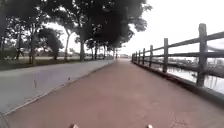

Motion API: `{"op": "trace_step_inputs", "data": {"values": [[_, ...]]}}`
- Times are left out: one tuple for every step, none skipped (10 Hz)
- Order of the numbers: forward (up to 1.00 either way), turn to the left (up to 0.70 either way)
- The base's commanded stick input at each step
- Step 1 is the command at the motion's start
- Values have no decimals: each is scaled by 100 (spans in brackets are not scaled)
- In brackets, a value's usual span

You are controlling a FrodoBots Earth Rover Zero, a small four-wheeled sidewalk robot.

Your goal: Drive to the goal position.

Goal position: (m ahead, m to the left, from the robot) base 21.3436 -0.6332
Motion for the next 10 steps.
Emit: {"op": "trace_step_inputs", "data": {"values": [[100,0],[100,0],[100,0],[100,-3],[100,-39],[100,-40],[100,-40],[100,-40],[100,-40],[100,-6]]}}
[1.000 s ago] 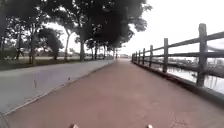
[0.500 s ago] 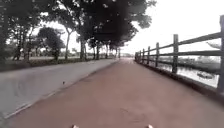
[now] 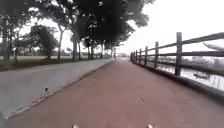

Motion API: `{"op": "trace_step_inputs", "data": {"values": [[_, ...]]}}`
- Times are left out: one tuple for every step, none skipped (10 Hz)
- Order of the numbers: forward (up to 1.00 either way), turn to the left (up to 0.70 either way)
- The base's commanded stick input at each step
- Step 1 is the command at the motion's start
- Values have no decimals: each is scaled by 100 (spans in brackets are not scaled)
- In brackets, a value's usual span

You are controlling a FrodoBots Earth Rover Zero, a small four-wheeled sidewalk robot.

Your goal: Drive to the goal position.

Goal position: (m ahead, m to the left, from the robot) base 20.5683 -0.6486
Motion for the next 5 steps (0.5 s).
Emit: {"op": "trace_step_inputs", "data": {"values": [[100,0],[100,0],[100,0],[100,0],[100,0]]}}
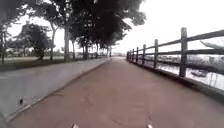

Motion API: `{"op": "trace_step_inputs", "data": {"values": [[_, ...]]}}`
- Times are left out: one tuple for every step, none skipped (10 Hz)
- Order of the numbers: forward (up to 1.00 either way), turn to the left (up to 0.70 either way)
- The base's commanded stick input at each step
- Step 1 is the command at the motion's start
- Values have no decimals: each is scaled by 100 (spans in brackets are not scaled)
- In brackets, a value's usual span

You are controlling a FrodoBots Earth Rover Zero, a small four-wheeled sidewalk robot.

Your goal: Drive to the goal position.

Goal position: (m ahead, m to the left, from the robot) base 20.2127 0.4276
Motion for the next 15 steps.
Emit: {"op": "trace_step_inputs", "data": {"values": [[100,0],[100,0],[100,0],[100,0],[100,0],[100,-23],[100,-40],[100,-40],[100,-40],[100,-40],[100,-40],[100,-35],[100,0],[100,0],[100,0]]}}
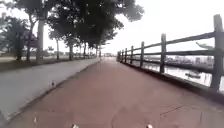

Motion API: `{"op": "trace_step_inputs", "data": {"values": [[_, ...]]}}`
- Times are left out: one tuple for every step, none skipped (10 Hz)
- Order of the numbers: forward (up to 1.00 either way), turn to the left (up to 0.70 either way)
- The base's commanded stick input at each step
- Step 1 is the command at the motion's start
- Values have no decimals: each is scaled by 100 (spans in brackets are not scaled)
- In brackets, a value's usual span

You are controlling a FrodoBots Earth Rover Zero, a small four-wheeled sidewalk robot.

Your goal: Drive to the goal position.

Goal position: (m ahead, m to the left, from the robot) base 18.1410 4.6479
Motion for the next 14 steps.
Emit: {"op": "trace_step_inputs", "data": {"values": [[100,0],[100,0],[100,0],[100,0],[100,0],[100,0],[100,0],[100,0],[100,0],[100,0],[100,0],[100,0],[100,0],[100,0]]}}
